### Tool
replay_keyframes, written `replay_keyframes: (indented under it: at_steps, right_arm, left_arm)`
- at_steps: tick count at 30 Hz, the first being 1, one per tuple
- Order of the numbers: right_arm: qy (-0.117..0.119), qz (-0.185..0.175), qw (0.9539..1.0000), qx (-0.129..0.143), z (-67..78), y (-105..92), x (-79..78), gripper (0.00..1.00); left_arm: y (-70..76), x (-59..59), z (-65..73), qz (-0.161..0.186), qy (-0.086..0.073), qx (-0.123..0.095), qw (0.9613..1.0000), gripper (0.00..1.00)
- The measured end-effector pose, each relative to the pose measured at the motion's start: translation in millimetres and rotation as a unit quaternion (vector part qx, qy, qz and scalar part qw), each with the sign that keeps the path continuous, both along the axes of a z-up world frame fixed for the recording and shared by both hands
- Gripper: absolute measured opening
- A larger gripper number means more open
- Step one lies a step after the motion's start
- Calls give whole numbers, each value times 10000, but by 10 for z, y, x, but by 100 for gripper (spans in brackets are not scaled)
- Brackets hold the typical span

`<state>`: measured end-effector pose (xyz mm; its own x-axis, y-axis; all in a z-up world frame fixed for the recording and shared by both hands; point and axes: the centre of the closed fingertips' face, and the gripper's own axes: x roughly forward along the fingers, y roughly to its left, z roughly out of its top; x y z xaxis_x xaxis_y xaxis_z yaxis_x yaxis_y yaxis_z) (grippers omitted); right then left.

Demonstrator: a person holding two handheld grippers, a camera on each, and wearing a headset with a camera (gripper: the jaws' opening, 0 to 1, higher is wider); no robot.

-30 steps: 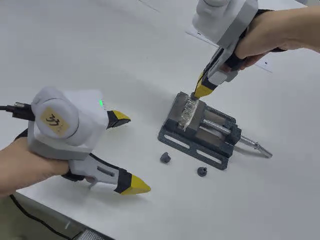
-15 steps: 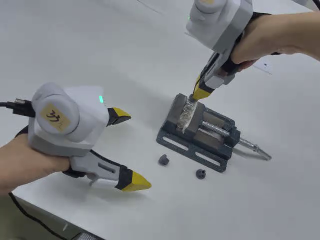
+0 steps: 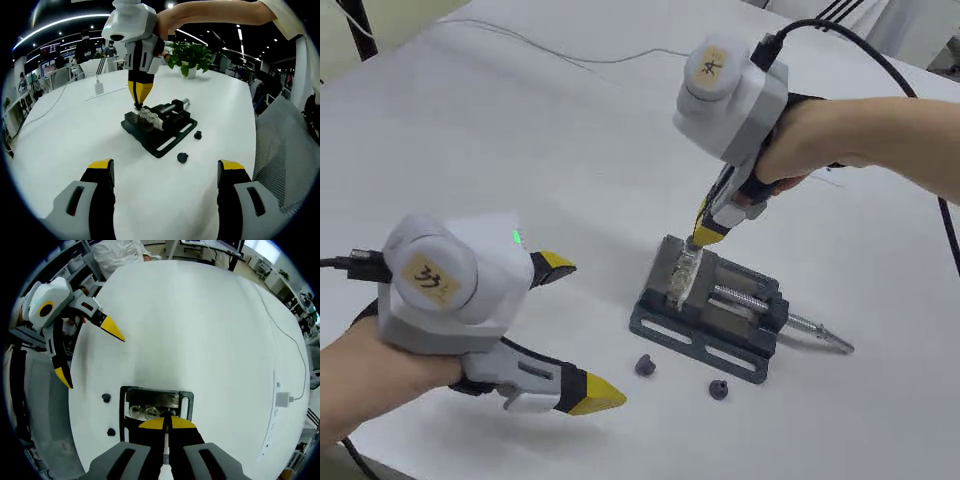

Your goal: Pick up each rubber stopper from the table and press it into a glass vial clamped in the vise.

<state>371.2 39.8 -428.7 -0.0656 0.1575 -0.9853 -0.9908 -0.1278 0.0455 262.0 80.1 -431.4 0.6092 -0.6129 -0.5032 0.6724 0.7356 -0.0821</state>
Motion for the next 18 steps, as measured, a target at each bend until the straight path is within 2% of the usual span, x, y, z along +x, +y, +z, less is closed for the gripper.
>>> replay_keyframes:
  at_steps: [6,11,16,18]
  right_arm:
    - [-18,-97,9999,91,19,8,-23,0]
    - [-161,-61,9998,136,30,4,-37,0]
    - [-215,-19,9993,295,38,-9,-30,0]
    - [-218,-30,9991,370,24,-3,20,0]
  left_arm:
    - [2,-6,80,99,-34,38,9999,84]
    - [20,-6,156,201,-98,89,9997,84]
    - [15,-20,189,240,-126,134,9995,83]
    - [11,-30,190,249,-128,142,9995,83]
